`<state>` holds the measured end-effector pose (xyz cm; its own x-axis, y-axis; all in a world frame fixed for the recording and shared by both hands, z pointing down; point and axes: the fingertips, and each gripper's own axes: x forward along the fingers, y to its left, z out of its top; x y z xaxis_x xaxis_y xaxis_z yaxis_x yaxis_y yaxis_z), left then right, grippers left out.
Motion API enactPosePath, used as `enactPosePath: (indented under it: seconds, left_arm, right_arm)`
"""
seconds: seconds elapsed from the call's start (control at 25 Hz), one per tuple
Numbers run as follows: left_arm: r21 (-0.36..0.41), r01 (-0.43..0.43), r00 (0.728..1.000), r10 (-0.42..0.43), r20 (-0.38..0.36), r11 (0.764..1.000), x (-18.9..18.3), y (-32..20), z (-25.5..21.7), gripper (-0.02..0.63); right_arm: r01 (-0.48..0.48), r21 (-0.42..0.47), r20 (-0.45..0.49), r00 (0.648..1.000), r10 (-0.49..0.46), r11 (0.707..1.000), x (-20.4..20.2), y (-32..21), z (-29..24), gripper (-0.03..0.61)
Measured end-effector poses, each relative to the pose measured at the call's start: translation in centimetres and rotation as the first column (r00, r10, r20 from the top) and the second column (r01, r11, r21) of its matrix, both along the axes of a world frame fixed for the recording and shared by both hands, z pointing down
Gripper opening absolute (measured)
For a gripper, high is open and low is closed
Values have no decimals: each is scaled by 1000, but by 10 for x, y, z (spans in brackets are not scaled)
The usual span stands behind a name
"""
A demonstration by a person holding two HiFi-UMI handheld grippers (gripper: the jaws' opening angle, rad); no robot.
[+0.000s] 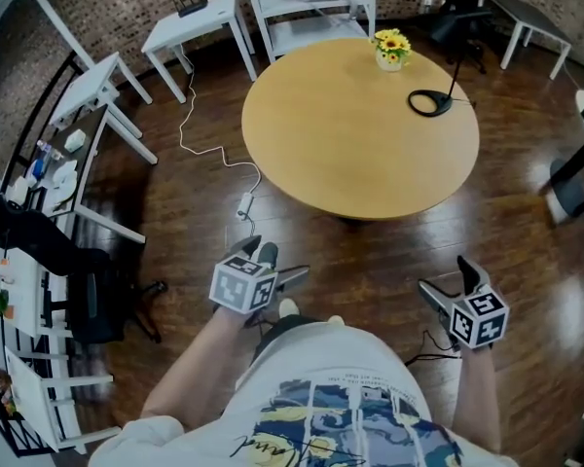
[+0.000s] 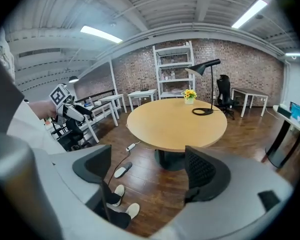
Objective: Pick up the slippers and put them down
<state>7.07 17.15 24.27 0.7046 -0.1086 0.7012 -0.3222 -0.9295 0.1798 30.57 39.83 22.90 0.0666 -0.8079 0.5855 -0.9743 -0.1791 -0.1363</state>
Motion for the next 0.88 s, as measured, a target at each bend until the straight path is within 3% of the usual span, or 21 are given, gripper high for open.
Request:
enactPosePath:
  seconds: [0.88]
  left_arm:
    - [4, 10, 1000, -10, 23, 1000, 0, 17, -2, 557]
  right_arm:
    - [35, 19, 4, 999, -35, 999, 1, 11, -6, 471]
